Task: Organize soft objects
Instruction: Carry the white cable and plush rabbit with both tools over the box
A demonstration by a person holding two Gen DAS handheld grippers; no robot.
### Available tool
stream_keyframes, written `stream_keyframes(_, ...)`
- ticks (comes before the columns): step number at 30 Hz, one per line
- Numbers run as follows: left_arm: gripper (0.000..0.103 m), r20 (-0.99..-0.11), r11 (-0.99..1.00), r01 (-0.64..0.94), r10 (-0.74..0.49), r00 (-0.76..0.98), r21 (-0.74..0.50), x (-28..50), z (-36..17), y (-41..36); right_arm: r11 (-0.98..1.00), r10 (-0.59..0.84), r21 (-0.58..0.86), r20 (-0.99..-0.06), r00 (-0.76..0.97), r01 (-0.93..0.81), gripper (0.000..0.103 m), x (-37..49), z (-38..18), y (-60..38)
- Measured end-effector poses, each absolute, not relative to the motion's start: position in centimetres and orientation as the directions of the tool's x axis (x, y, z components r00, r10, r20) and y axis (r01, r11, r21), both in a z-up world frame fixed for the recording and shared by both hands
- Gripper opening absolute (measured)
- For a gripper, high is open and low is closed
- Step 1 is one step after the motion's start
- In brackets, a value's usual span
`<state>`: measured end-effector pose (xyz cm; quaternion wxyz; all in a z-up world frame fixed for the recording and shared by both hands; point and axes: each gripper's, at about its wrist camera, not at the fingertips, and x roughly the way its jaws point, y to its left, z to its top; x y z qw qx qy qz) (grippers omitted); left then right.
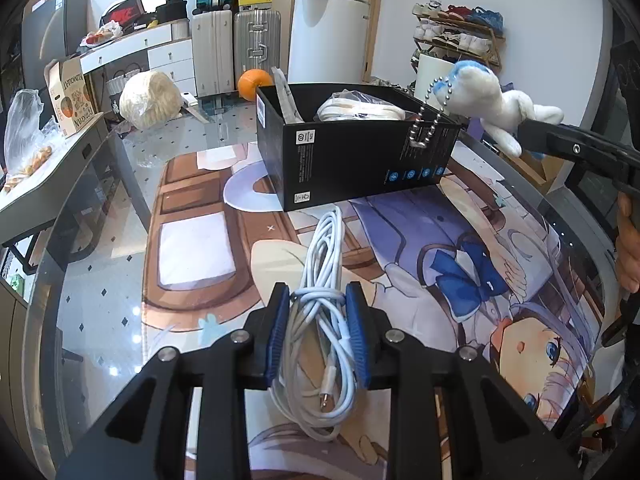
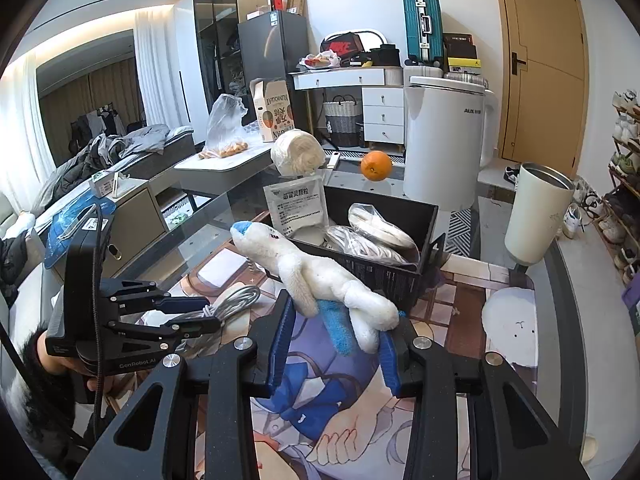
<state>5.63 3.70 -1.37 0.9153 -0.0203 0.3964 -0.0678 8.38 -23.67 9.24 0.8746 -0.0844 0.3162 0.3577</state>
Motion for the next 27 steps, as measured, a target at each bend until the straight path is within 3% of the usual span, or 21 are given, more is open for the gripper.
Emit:
stream_keyframes(5,0.042,-0.752,0.993,0.108,-0.113,0.65,-0.056,6.5,-2.0,3.1,0.735,0.569,0.081,-0.613,0.547,-0.673,0.038,8.5,9.1,-24.0)
stream_keyframes(12,0.032,-0.765,0.99,0.133,-0.121,0.632,-0.047,6.8,-2.3,2.5,0.739,0.568,0.085,-0.612,0.55,-0.669,0.038,8.8,9.0,-24.3)
stream_keyframes(27,0.031,-0.67,0.984,0.149,-0.179,0.72,-0.103,5.6,1.8,2.9,0.753,0.573,0.091,-0.579,0.581,-0.652,0.038,9.5,10.8,-24.9)
